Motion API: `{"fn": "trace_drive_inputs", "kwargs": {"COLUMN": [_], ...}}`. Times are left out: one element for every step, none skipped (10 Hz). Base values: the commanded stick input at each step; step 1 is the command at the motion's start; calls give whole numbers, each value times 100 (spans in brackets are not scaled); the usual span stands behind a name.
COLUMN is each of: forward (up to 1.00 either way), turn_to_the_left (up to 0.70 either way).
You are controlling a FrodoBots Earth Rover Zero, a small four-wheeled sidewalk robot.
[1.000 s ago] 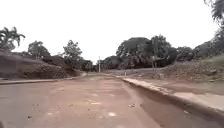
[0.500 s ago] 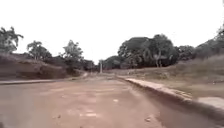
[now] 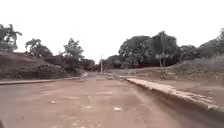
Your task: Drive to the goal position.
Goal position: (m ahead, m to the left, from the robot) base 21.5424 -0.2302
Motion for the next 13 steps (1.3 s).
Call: {"fn": "trace_drive_inputs", "kwargs": {"forward": [100,100,100,100,100,100,100,100,100,100,100,100,100], "turn_to_the_left": [0,0,0,0,0,0,0,0,0,0,0,0,0]}}
